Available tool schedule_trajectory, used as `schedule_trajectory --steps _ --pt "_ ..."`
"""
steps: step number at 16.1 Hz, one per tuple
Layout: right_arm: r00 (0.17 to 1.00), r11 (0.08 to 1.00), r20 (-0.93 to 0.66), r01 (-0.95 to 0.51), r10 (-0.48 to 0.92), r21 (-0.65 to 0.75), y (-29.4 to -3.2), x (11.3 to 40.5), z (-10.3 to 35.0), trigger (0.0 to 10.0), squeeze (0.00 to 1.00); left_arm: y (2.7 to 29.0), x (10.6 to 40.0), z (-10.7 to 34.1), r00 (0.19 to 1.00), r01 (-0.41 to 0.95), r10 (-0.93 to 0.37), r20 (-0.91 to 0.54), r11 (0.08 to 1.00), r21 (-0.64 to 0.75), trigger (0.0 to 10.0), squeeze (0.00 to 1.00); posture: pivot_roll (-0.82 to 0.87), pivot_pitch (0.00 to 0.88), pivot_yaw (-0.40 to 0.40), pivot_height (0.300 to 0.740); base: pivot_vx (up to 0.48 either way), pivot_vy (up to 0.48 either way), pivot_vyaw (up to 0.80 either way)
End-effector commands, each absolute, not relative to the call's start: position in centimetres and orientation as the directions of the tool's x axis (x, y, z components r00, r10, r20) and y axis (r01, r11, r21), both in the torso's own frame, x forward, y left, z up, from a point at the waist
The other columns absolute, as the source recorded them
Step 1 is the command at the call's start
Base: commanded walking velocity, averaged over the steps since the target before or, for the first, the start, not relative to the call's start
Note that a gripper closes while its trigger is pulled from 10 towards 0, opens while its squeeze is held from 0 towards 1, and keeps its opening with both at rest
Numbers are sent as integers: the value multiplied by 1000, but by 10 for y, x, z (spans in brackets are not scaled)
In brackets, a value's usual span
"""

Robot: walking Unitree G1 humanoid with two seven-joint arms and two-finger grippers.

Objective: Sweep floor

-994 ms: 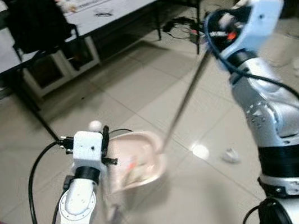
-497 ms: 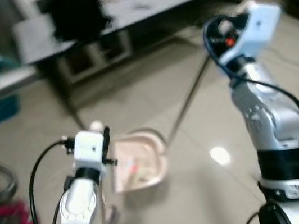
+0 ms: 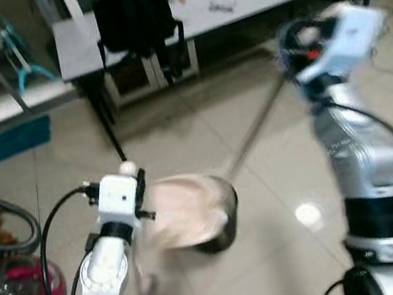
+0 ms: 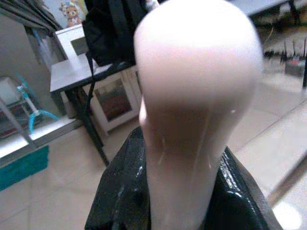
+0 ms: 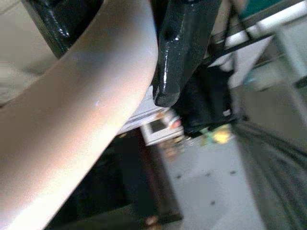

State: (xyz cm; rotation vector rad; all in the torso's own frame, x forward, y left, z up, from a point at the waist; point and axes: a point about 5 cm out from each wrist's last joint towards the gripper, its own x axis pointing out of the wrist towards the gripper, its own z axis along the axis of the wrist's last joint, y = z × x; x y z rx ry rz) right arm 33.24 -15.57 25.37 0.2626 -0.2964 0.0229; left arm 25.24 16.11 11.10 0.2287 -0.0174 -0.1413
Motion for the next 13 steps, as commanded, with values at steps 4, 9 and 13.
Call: schedule_trajectory --steps 4,9,13 --pt "927 968 376 -101 8 229 -153 326 274 10000 0 168 254 118 991 117 -130 33 956 268 10000 0 -67 0 64 740 368 0 -200" --pt "926 969 378 -106 14 224 -153 329 275 10000 0 167 254 118 992 112 -124 30 958 265 10000 0 -62 0 62 740 370 0 0" --pt "917 973 398 -118 29 199 -151 331 277 10000 0 168 253 119 993 103 -116 36 962 254 10000 0 -56 0 62 740 178 0 0"
